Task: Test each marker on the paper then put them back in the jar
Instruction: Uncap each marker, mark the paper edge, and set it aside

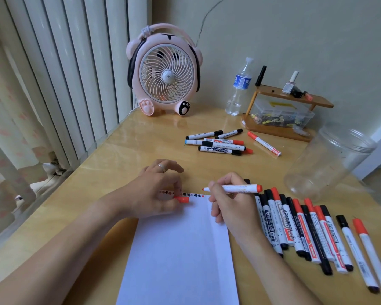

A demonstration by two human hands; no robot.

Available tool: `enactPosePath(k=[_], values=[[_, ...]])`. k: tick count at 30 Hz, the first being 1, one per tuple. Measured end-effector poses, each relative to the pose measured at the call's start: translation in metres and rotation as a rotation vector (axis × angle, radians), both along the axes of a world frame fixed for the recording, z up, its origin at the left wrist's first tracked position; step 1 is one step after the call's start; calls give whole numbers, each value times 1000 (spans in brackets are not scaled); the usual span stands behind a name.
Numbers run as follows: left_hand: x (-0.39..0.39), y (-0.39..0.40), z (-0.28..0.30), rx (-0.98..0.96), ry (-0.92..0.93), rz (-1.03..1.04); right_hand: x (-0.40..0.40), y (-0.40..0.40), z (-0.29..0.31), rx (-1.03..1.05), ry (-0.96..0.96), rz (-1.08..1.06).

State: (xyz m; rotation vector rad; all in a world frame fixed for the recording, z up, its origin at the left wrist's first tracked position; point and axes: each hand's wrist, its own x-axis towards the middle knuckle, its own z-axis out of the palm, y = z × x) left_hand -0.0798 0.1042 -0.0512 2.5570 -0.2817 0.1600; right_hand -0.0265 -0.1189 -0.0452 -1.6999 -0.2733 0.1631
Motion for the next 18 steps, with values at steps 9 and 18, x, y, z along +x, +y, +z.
enactPosePath(k=[9, 18], values=[[8, -4, -11, -112, -220, 38, -2, -2, 1, 69, 46, 140], [6, -6, -7, -70, -229, 18, -1, -2, 1, 125, -11, 164]])
